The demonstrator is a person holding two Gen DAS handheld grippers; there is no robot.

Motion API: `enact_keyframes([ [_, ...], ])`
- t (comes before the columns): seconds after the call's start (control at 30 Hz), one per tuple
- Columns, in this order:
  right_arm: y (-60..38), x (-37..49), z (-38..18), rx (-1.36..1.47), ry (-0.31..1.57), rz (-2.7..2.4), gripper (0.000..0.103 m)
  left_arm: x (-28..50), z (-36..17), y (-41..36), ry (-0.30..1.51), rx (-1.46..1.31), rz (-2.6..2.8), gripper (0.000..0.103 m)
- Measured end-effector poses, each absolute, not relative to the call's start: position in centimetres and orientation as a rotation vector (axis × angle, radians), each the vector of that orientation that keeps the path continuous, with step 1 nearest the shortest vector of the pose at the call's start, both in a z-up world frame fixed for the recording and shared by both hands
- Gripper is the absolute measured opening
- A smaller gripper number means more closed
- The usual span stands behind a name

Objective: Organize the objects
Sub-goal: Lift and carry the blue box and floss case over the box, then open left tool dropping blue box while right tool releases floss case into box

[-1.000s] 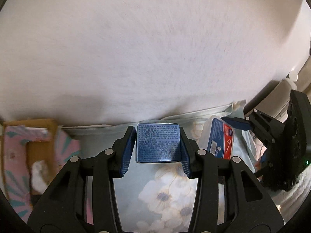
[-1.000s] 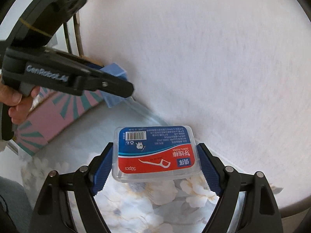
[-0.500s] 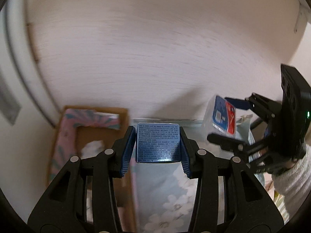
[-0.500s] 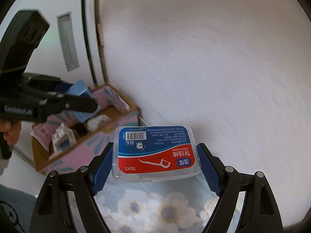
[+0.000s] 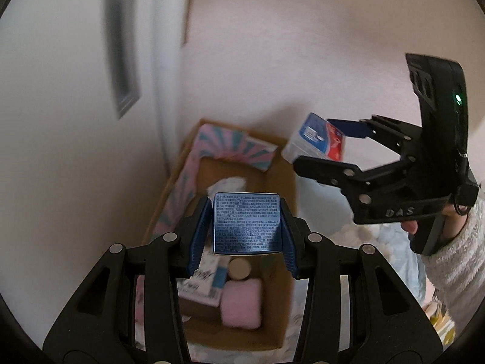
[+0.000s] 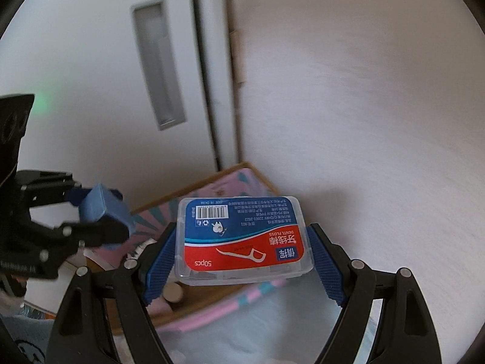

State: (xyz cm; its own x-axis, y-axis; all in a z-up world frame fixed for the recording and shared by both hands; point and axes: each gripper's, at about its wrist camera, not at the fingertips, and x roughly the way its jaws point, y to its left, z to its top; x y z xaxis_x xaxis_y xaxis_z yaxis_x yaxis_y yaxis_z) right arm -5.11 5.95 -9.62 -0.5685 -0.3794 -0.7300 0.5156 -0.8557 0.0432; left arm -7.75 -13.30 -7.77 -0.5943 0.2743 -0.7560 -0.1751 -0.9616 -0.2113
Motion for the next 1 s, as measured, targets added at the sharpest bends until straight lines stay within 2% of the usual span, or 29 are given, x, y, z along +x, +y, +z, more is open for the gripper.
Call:
enact_keyframes([
  [0.43, -0.6, -8.4, -15.5, 1.188, 0.239, -2.213, 0.080, -6.2, -13.3, -16.9, -0.307, -1.388, 2.587, 0.039],
  [0.87, -1.0, -10.0, -17.6, 1.239, 0.226, -2.179, 0.080, -5.4, -15.2, -15.9, -0.266, -1.451, 2.571, 0.039],
  [0.93, -1.1, -10.4, -17.6, 1.247, 0.210, -2.167, 0.080, -5.3, -15.3, -15.6, -0.248, -1.464, 2.568, 0.040],
  [1.0, -1.2, -10.9, -17.7, 1.271, 0.186, -2.157, 0.080, -5.4, -15.6, -15.4, -0.254, -1.466, 2.564, 0.048],
])
